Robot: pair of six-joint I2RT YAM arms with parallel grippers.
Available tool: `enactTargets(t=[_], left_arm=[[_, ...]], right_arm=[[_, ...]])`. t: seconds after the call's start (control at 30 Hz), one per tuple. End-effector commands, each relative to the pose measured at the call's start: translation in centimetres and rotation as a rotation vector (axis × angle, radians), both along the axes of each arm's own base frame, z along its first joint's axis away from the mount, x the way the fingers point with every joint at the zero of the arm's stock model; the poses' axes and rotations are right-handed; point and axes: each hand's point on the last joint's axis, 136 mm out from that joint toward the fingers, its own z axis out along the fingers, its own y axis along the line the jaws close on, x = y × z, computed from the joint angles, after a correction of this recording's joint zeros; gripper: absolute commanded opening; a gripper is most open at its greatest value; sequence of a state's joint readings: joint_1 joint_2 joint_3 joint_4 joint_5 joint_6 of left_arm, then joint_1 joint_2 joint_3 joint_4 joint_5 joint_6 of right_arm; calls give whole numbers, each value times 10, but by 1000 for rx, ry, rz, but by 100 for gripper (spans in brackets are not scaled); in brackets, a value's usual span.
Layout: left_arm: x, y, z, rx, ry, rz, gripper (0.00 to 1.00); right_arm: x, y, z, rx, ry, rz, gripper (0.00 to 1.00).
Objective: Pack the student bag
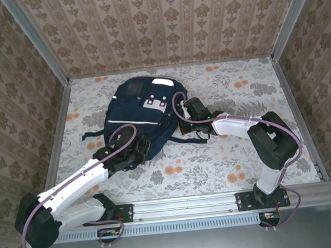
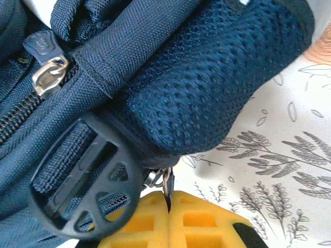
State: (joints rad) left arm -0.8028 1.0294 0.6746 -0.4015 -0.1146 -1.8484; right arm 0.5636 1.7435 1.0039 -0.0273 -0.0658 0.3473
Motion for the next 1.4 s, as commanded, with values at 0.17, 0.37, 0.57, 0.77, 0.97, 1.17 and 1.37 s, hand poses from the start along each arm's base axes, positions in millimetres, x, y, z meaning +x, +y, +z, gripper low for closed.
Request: enactTargets(t=[0.17,0.37,0.57,0.77,0.97,1.17,1.37], left_arm=[[5,14,-9,42,8,37,0],[38,-44,26,94,-83,-213,0],[56,-117,37,71,-108,-388,0],[63,-176,42,25,-120,-536,10],[64,-194,55,26,-147,-641,62],[75,-159,77,155,-233,-666,81],[102,-74,81,276,-261,-619,88]], right_arm=[[48,-70,-2,-134,-33,-248,0],[62,-89,18,-138,-71,-286,0],[86,-100,32,-110,-59,-300,0],[96,-98,45,-75,-68,-294,19],[84,-109,70,-57,-93,-336,55],[52,-132,108,-41,-158,-382,99],[12,-161,149,-39,-274,-433,100]])
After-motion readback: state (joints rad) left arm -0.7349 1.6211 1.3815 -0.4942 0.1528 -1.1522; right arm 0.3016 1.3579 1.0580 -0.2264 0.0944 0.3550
